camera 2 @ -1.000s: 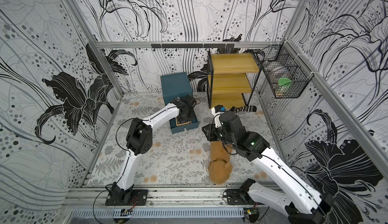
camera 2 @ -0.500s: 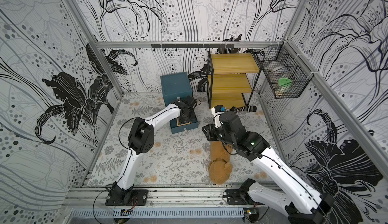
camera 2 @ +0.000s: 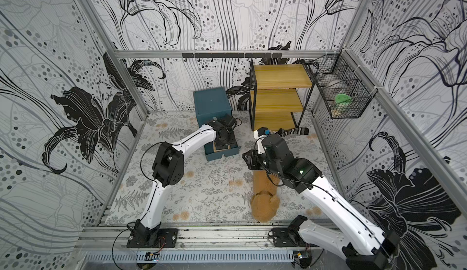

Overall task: Place the brooch boxes into the drawer by color
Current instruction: Place the brooch box in the drawer.

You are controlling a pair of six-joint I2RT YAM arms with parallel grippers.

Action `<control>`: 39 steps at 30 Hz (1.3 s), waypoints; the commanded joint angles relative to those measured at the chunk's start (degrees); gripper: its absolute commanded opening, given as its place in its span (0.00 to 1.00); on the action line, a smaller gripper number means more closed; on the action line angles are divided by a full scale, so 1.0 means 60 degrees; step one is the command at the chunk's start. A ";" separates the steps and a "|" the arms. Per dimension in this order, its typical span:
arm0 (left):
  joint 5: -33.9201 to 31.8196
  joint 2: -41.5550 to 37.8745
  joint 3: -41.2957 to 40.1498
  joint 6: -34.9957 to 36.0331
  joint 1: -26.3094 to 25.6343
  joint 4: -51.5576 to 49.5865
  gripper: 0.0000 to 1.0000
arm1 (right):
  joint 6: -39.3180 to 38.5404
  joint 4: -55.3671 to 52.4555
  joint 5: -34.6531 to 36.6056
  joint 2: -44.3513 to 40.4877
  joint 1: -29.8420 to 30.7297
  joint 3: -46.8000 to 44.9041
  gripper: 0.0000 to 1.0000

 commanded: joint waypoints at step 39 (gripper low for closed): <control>0.2637 -0.4313 -0.2142 0.0039 0.3668 0.2921 0.92 | 0.2357 0.1602 -0.1111 0.1036 -0.1020 -0.1517 0.25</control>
